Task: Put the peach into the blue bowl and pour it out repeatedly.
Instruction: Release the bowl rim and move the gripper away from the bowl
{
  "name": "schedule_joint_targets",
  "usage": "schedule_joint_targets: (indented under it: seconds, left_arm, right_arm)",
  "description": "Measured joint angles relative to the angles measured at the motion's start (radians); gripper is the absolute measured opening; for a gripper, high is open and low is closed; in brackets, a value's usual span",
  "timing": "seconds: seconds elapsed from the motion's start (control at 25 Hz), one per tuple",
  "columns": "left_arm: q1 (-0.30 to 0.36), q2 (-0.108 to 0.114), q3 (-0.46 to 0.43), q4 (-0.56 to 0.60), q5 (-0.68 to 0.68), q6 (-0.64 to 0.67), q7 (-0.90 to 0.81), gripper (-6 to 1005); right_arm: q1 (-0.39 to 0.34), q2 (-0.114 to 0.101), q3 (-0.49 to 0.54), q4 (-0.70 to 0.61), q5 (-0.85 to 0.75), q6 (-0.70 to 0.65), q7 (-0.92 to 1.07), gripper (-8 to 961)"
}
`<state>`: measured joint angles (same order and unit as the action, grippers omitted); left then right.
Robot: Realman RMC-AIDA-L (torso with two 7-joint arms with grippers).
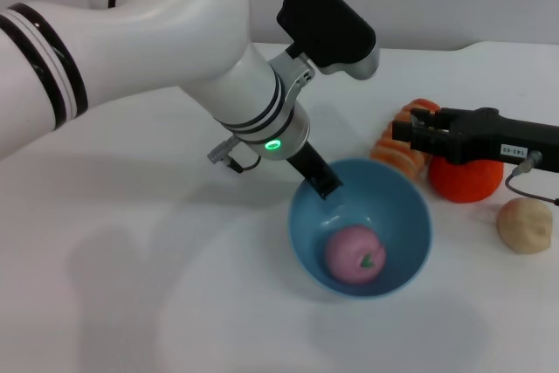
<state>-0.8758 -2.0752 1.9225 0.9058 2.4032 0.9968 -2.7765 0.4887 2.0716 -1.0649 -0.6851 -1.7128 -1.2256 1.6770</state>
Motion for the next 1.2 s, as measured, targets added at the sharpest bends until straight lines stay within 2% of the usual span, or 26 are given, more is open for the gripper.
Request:
schedule_joint_targets:
  seconds: [0.24,0.48,0.72,0.96,1.2]
  left_arm:
    - [0.009,0.007,-0.019,0.040,0.017,-0.015,-0.006,0]
    - [0.007,0.007,-0.018,0.043,0.088,-0.100,-0.006,0]
    - [0.007,0.008,-0.019,0.035,0.090,-0.090,-0.002,-1]
    - [0.001,0.005,-0.011,0.016,0.090,-0.014,-0.004,0]
    - [0.010,0.005,-0.008,0.012,0.083,-0.016,-0.004,-2]
  right_arm:
    - [-0.001,0.001,0.000,0.004,0.001,-0.008,0.000,485]
    - [-0.006,0.001,0.000,0.005,0.024,-0.013,0.000,490]
    - [-0.012,0.001,0.000,0.004,0.029,-0.015,-0.001,496]
    - [-0.008,0.001,0.000,0.006,0.038,-0.011,-0.001,502]
    - [-0.007,0.001,0.000,0.008,0.044,-0.008,-0.001,507]
